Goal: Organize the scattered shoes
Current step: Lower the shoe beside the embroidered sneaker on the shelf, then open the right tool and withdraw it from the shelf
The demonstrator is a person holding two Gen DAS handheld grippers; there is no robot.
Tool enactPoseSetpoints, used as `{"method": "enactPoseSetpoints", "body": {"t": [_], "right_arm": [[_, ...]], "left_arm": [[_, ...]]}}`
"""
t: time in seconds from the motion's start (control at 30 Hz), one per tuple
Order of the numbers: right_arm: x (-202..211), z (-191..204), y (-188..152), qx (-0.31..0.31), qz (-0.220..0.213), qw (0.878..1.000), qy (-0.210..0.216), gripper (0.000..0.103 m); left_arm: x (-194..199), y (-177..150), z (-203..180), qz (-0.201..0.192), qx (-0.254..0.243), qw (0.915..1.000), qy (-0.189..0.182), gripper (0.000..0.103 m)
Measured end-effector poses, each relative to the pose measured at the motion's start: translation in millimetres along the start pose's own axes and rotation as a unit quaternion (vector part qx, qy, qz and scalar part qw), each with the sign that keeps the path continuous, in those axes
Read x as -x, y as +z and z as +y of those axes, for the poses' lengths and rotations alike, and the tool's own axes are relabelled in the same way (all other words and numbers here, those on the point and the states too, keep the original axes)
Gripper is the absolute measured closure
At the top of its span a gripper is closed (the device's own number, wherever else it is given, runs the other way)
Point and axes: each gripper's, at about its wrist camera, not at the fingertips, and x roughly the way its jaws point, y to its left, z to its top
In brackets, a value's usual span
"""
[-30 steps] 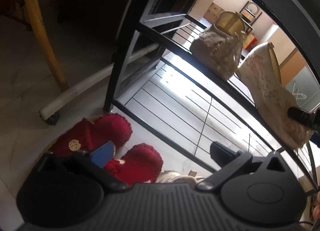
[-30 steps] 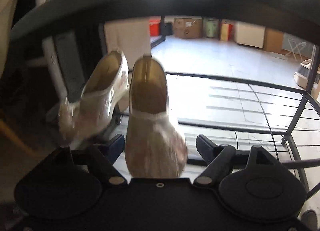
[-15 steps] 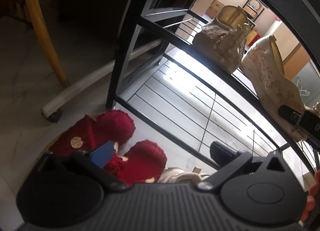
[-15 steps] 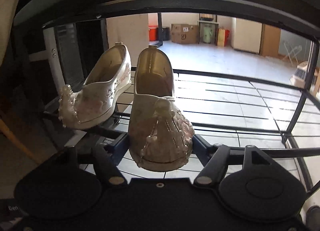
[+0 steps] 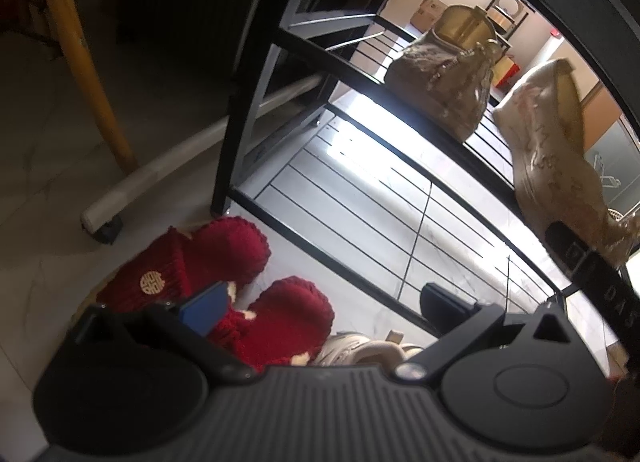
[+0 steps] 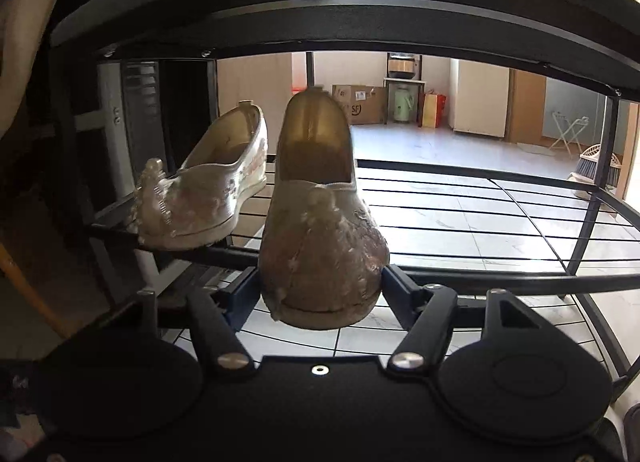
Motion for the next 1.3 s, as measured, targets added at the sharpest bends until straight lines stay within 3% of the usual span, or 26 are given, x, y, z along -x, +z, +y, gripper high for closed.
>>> {"method": "enactPoseSetpoints", "body": {"t": [0.17, 0.7, 0.77, 0.8, 1.0, 1.13, 1.3], "right_arm": [[-12, 3, 7, -0.010, -0.015, 1.000, 0.007, 0.036], [-75, 32, 28, -0.001, 0.023, 0.999, 0.032, 0.037], [-74, 30, 28, -0.002, 0.029, 0.999, 0.038, 0.023], [-70, 27, 27, -0.016, 0.035, 0.998, 0.040, 0.001], [-18, 10, 15, -0.015, 0.022, 0.999, 0.032, 0.000], [20, -18, -1, -0.035, 0.058, 0.997, 0.032, 0.000], [58, -58, -26, -0.084, 0.126, 0.988, -0.019, 0.000]], "left_arm": [[0, 0, 0, -0.001, -0.004, 1.0000, 0.003, 0.001], [-5, 3, 3, 0.000, -0.005, 0.9999, 0.013, 0.001], [-5, 4, 3, -0.005, -0.011, 0.9998, 0.017, 0.001], [-5, 5, 2, -0.007, -0.013, 0.9997, 0.020, 0.001], [-5, 2, -10, -0.016, -0.066, 0.9964, 0.051, 0.001], [-5, -3, -23, -0.019, -0.111, 0.9909, 0.074, 0.001], [-10, -20, -34, -0.007, -0.149, 0.9868, 0.062, 0.001]]}}
